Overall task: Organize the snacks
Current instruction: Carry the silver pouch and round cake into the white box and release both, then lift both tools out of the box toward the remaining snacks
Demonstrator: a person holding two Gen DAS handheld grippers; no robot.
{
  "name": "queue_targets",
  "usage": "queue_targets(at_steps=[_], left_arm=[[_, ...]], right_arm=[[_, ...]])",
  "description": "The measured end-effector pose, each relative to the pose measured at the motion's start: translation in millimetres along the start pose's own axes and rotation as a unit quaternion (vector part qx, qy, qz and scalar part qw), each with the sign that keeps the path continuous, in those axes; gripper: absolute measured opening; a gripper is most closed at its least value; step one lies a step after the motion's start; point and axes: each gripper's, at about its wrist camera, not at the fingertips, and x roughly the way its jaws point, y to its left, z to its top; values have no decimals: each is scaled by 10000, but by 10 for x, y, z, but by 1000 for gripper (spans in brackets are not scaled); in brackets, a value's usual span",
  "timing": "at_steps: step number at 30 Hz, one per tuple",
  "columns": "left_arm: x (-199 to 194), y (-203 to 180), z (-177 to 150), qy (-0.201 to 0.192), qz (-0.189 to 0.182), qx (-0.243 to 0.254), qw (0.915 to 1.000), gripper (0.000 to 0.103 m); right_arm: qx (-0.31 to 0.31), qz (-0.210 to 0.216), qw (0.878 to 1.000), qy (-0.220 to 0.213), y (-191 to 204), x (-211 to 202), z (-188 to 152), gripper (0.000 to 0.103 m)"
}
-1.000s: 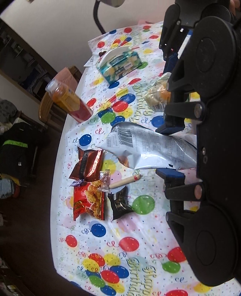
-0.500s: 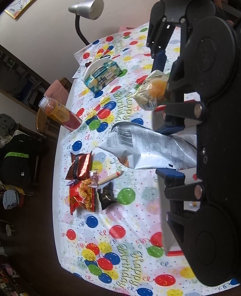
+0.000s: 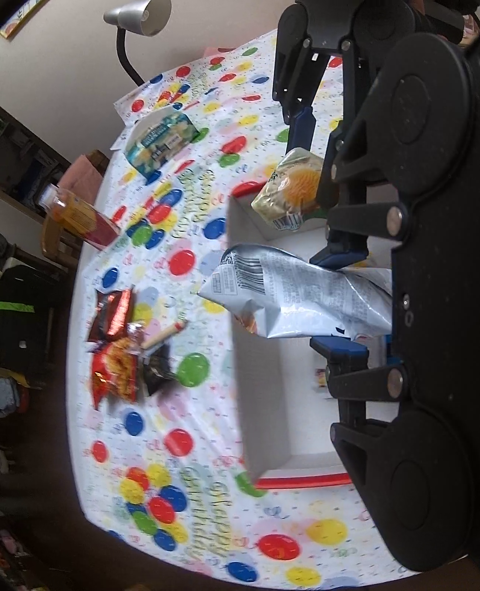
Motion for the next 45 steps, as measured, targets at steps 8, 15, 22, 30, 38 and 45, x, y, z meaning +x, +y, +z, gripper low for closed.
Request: queue_targets(at_steps=[8,15,22,30,38,45], left_arm=[[254,52,-159,205,214,93,9995,36],[469,48,-213,353,418,265,9981,36],[621,11,-174,412,524,345,9972,36],[785,-2,-150,639,501,367,9960,37],[792,-20,-166,640,545,391,9957,39],[717,-28,-178,571,554,413,9960,42]], right_arm=[[2,-37,9997,247,65,285,-166,35],[-97,-128,9989,446,116,523,-254,35],[-292,-271,9978,524,167,726,-300,35],[-173,-299,9972,669,139,846,-326,36],[-63,-242,9980,576,132,774,-295,36],[-20,-170,9988,468,119,652,-291,37]])
